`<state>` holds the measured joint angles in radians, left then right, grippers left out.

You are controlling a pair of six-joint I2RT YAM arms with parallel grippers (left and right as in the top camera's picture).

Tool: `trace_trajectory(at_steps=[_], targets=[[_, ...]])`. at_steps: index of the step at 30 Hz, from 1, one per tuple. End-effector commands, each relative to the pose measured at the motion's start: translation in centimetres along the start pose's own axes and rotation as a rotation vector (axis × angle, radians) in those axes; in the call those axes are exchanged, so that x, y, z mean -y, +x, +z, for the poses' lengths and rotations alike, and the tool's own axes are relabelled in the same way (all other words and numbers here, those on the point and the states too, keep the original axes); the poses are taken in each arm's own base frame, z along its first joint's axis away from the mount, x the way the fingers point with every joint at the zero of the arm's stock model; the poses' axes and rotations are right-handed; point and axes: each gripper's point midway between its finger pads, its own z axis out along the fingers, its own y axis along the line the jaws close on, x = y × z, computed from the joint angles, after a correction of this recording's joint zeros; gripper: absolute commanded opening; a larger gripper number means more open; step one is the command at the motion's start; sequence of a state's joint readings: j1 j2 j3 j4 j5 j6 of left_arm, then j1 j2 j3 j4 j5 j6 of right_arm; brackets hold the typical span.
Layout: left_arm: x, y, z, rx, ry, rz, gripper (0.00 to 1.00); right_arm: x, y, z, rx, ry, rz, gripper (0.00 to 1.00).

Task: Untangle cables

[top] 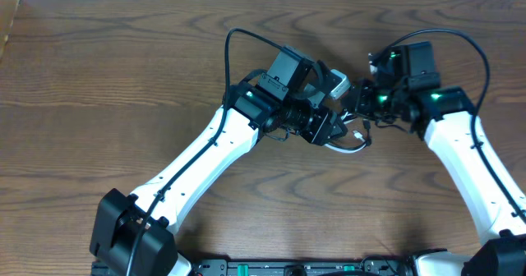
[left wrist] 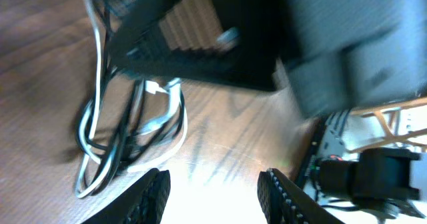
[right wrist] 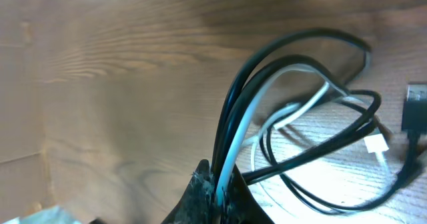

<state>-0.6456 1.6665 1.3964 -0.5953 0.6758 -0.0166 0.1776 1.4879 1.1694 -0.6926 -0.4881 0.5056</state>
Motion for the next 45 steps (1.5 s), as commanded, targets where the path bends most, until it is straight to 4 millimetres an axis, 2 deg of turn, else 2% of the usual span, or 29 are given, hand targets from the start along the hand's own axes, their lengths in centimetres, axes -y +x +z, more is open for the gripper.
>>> trace_trajectory(at_steps=[1, 4, 13, 18, 20, 22, 26, 30, 32, 35, 37, 40, 42, 45], targets=[[-2.1, 0.9, 0.3, -0.019, -0.090, 0.018, 0.48, -1.7, -0.2, -1.7, -0.041, -0.190, -0.042, 0.01], [-2.4, 1.3, 0.4, -0.026, -0.103, 0.016, 0.47, -2.3, -0.8, -3.4, -0.043, -0.323, -0.077, 0.01], [-4.1, 1.2, 0.0, -0.020, -0.180, 0.009, 0.47, -4.9, -1.2, -9.4, 0.032, -0.745, -0.338, 0.01], [-5.7, 0.5, -0.9, 0.013, -0.206, -0.024, 0.47, -6.4, -1.1, -11.3, 0.054, -0.879, -0.413, 0.01], [-6.7, 0.0, -1.6, 0.043, -0.219, -0.091, 0.48, -7.1, -1.1, -12.2, 0.047, -0.940, -0.427, 0.01], [-7.4, -0.8, -2.3, 0.086, -0.206, -0.154, 0.48, -7.5, -1.3, -12.4, 0.034, -0.942, -0.410, 0.01], [-7.4, -2.5, -3.3, 0.155, -0.134, -0.140, 0.49, -8.7, -1.9, -13.1, 0.028, -0.948, -0.422, 0.01], [-7.8, -3.5, -3.8, 0.199, -0.132, -0.122, 0.50, -10.7, -3.7, -14.6, 0.047, -0.940, -0.434, 0.01], [-7.9, -3.7, -3.9, 0.208, -0.133, -0.118, 0.50, -12.0, -4.9, -16.0, 0.090, -0.936, -0.448, 0.01], [-7.9, -3.8, -4.0, 0.210, -0.133, -0.116, 0.50, -14.3, -6.1, -19.1, 0.196, -0.957, -0.496, 0.01], [-7.9, -3.8, -4.0, 0.210, -0.132, -0.117, 0.50, -15.8, -6.3, -21.6, 0.274, -0.989, -0.531, 0.01], [-7.9, -3.8, -4.0, 0.210, -0.132, -0.116, 0.50, -16.8, -6.3, -23.8, 0.315, -1.009, -0.553, 0.01], [-7.8, -3.8, -3.9, 0.210, -0.128, -0.116, 0.50, -16.7, -6.4, -23.9, 0.302, -1.001, -0.547, 0.01], [-7.7, -3.8, -3.9, 0.209, -0.125, -0.117, 0.50, -16.1, -6.9, -22.8, 0.269, -0.982, -0.506, 0.01]])
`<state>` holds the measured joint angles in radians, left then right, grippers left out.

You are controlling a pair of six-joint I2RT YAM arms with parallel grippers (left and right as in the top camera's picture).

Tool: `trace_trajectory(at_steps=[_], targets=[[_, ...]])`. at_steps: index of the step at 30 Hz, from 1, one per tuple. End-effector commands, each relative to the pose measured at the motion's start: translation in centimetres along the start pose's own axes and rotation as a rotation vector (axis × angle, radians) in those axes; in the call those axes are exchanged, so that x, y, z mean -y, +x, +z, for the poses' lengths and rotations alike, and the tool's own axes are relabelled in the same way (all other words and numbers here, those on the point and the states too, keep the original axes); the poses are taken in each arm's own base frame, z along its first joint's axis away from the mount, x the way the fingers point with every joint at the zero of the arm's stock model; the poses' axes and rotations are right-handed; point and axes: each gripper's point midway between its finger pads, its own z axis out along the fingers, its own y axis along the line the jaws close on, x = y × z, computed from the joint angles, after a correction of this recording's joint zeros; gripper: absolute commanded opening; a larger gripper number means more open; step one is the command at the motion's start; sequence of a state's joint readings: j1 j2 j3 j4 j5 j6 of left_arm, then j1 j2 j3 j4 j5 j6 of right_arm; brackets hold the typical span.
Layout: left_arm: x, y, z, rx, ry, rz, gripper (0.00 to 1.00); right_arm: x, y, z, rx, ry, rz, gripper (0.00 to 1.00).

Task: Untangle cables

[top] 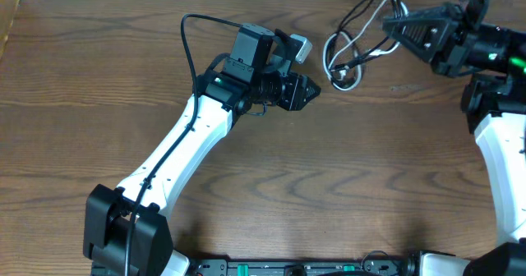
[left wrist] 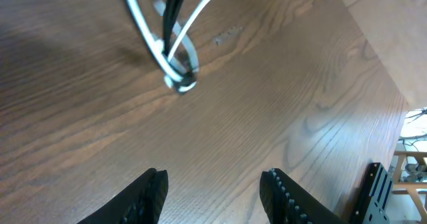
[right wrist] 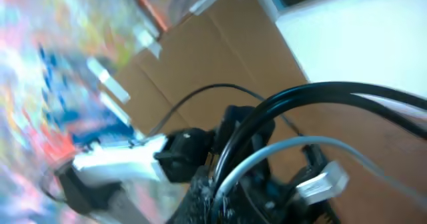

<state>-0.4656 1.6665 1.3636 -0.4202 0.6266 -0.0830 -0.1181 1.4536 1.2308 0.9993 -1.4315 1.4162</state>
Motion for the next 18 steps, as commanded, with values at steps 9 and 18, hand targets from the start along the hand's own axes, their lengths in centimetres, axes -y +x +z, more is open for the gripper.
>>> trace_trajectory(at_steps=[9, 18], targets=[[0.0, 0.2, 0.0, -0.006, 0.013, -0.035, 0.50, 14.4, 4.8, -2.9, 0.113, 0.512, 0.360, 0.01], [-0.9, 1.1, 0.9, -0.040, -0.001, -0.057, 0.50, 18.3, 10.6, -6.5, 0.018, 0.855, 0.468, 0.01]])
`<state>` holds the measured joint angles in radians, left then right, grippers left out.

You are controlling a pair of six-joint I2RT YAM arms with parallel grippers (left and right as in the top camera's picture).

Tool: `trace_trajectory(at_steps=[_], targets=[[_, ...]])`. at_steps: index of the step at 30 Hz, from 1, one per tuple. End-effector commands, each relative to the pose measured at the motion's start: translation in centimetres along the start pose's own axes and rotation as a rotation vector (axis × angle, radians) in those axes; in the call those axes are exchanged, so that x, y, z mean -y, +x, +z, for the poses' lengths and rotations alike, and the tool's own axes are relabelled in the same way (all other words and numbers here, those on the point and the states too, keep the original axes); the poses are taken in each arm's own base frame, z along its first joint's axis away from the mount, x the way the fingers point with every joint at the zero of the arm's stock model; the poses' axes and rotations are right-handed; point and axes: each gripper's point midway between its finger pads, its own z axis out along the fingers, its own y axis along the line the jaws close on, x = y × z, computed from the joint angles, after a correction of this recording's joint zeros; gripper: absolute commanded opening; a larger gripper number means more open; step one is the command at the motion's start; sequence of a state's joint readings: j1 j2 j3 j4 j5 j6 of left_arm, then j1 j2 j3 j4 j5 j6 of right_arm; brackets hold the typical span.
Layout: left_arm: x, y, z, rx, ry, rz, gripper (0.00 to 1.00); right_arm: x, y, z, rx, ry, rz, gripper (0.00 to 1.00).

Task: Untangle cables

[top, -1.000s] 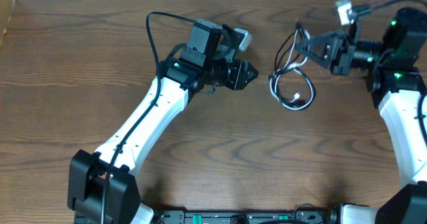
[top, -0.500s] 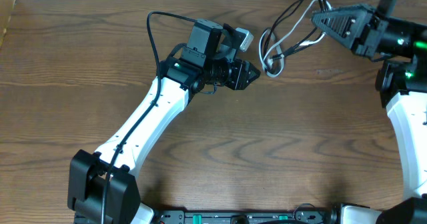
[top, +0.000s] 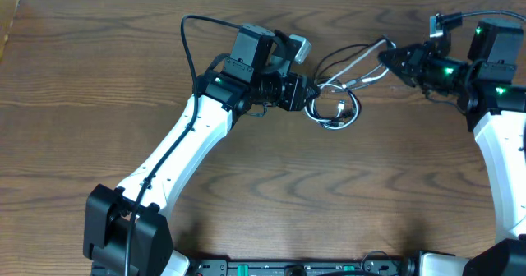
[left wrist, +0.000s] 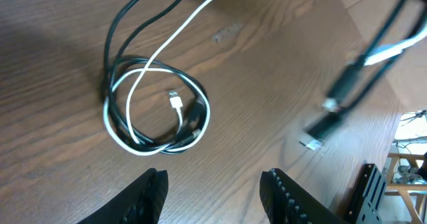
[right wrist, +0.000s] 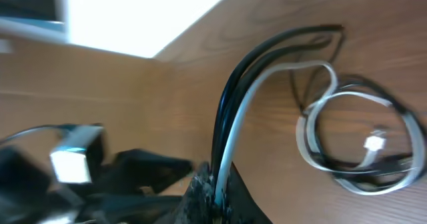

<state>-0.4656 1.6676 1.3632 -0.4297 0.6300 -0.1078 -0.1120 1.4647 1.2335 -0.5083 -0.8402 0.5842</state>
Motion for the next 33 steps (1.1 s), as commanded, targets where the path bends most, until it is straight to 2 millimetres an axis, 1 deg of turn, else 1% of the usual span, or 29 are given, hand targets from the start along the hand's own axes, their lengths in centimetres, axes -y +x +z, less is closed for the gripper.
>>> trace_trajectory(at_steps=[1, 5, 8, 12, 14, 15, 20, 22, 23, 24, 26, 29, 33], targets=[[-1.1, 1.0, 1.2, -0.039, -0.004, -0.032, 0.50, 1.4, -0.7, -0.7, 0.054, 0.120, -0.109, 0.01], [-2.0, 1.8, 2.3, -0.068, -0.010, -0.053, 0.50, 1.1, 0.0, -1.2, 0.040, 0.123, -0.129, 0.01], [-2.8, 2.2, 2.8, -0.082, -0.017, -0.069, 0.50, 0.0, 0.7, -2.3, 0.041, 0.118, -0.174, 0.01], [-3.9, 2.6, 3.4, -0.097, -0.027, -0.091, 0.50, -1.2, 2.2, -3.9, 0.030, 0.120, -0.257, 0.01], [-4.2, 2.9, 3.8, -0.105, -0.029, -0.096, 0.50, -2.8, 3.0, -4.6, 0.019, 0.066, -0.317, 0.01], [-4.4, 3.0, 4.0, -0.108, -0.029, -0.098, 0.50, -4.0, 3.5, -4.9, 0.011, 0.016, -0.347, 0.01], [-5.2, 3.2, 5.2, -0.112, -0.031, -0.132, 0.51, -10.8, 5.4, -7.6, 0.021, -0.260, -0.548, 0.01], [-5.4, 3.3, 5.5, -0.114, -0.032, -0.154, 0.55, -12.6, 5.8, -8.7, 0.040, -0.323, -0.616, 0.01], [-5.4, 3.4, 5.6, -0.116, -0.027, -0.160, 0.59, -13.2, 5.9, -9.1, 0.052, -0.336, -0.634, 0.01], [-5.3, 3.5, 5.7, -0.120, -0.021, -0.161, 0.64, -13.5, 6.0, -9.4, 0.062, -0.338, -0.648, 0.01], [-5.1, 3.6, 5.8, -0.126, -0.020, -0.160, 0.67, -13.8, 6.1, -9.6, 0.069, -0.341, -0.658, 0.01], [-4.7, 3.8, 6.0, -0.131, -0.013, -0.155, 0.68, -13.7, 6.2, -9.6, 0.063, -0.344, -0.654, 0.01], [-4.0, 4.1, 6.9, -0.143, -0.002, -0.153, 0.68, -13.8, 6.2, -9.6, 0.060, -0.350, -0.656, 0.01]])
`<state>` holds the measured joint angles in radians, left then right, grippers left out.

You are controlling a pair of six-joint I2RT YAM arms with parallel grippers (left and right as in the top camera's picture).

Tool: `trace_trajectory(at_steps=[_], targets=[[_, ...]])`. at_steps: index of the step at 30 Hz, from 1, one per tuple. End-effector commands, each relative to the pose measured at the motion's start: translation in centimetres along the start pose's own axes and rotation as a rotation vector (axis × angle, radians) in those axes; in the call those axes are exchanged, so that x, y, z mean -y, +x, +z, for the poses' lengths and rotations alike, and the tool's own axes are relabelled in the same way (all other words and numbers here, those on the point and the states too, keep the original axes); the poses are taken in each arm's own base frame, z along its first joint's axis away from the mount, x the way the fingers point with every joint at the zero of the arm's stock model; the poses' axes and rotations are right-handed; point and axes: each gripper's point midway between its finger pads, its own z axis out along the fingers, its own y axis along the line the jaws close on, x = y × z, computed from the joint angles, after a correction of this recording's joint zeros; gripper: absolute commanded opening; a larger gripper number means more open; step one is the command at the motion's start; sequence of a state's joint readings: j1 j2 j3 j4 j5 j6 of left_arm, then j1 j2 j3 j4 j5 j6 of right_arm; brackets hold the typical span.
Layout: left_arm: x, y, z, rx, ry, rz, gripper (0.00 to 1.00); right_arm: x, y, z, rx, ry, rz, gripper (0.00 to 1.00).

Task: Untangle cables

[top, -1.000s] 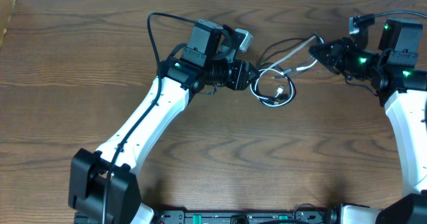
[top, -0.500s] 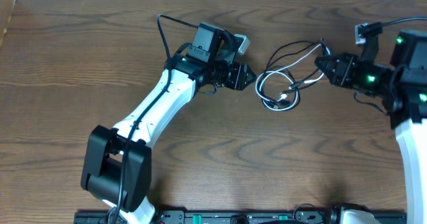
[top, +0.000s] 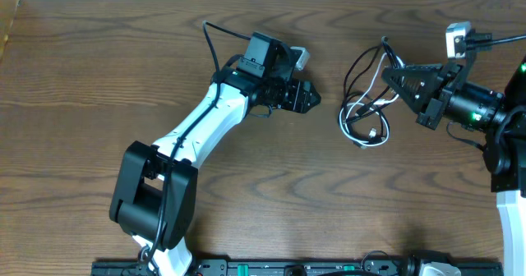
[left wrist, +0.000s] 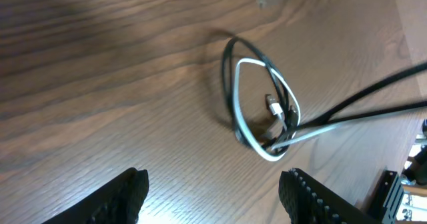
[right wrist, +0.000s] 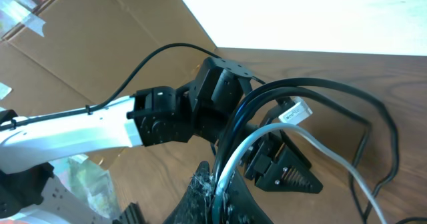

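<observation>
A tangle of black and white cables (top: 364, 112) hangs in loops from my right gripper (top: 393, 80), which is shut on several strands at the right of the table. In the right wrist view the strands (right wrist: 267, 111) run up out of the shut right gripper (right wrist: 220, 192), and a white plug (right wrist: 293, 111) dangles there. My left gripper (top: 306, 98) is open and empty, a little left of the bundle and pointing at it. The left wrist view shows the coil (left wrist: 257, 117) ahead of the open left gripper (left wrist: 217, 201), its lower end near the wood.
The brown wooden table (top: 123, 54) ends at the back under a white strip. Cardboard (right wrist: 133, 57) stands beyond the table in the right wrist view. My left arm (top: 205, 124) stretches from the front left to the centre back.
The coil lay on the wood right beside my left gripper; now it hangs farther right, clear of that gripper. My right gripper, still shut on the strands, sits lower and its camera looks level.
Both grippers were together mid-table, the right shut on strands of the tangle, the left open over it. Then the right held the bundle high at the back right. Then the coil rested beside the open left gripper. Now it hangs to the right.
</observation>
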<state>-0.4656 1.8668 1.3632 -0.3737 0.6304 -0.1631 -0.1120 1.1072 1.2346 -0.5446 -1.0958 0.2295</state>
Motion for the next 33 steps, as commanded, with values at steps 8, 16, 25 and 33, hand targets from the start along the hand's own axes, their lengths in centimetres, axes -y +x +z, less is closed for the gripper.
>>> trace_trajectory(at_steps=[8, 16, 25, 33], targets=[[0.6, 2.3, 5.3, -0.095, 0.191, -0.082, 0.68, -2.0, -0.2, -0.2, -0.010, -0.095, -0.042, 0.01], [1.0, 3.2, 8.8, -0.131, 0.333, -0.178, 0.68, -2.3, -0.1, -0.3, -0.011, -0.106, -0.045, 0.01], [1.5, 3.4, 11.4, -0.098, 0.242, -0.176, 0.69, -2.3, -0.1, -0.3, -0.011, -0.105, -0.045, 0.01], [0.4, 4.6, 12.9, -0.117, 0.180, -0.188, 0.60, -2.3, -0.1, -0.3, -0.013, -0.104, -0.040, 0.01]])
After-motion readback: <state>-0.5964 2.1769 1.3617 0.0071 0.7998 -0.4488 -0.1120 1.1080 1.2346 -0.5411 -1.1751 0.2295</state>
